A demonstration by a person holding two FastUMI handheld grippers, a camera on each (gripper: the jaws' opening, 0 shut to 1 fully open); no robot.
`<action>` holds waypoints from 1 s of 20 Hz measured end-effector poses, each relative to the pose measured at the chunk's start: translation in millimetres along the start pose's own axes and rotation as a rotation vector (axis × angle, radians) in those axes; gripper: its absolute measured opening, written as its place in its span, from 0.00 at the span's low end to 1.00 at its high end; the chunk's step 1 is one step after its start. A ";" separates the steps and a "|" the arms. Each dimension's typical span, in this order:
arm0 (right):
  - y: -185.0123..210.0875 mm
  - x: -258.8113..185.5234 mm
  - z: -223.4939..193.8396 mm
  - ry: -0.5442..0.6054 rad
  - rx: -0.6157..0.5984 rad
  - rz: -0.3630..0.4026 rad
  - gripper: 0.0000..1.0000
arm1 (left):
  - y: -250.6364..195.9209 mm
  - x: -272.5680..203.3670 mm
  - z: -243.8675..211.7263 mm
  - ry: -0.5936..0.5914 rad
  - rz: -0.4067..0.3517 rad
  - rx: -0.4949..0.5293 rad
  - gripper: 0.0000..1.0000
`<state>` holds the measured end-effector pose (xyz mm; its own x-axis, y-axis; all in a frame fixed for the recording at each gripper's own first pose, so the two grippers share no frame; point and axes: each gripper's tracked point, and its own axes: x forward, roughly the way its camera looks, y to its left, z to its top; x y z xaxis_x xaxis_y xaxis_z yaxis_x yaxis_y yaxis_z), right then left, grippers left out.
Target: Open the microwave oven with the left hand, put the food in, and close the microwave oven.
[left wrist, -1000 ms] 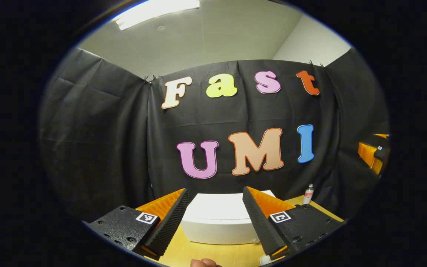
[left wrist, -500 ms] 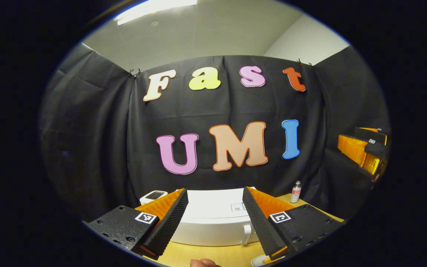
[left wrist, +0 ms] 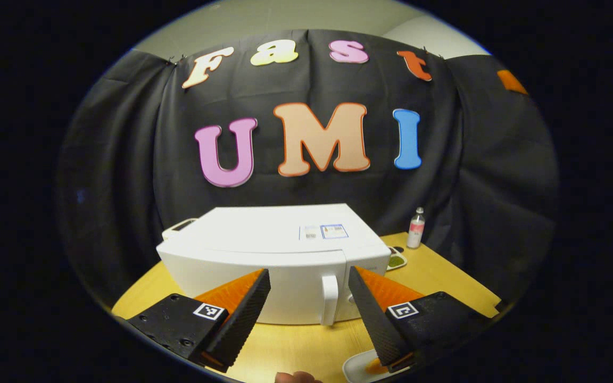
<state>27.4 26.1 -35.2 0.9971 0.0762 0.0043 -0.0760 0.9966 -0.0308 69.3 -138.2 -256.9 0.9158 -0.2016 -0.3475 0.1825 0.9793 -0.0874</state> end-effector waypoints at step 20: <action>-38.4 -23.6 2.0 0.027 0.020 -0.065 0.96 | -25.1 76.4 -90.2 0.280 -0.025 0.062 0.26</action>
<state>6.8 -13.9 -32.2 0.9997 0.0102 -0.0216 -0.0105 0.9999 -0.0118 102.4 -179.7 -365.5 0.7775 -0.2143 -0.5912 0.2333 0.9714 -0.0454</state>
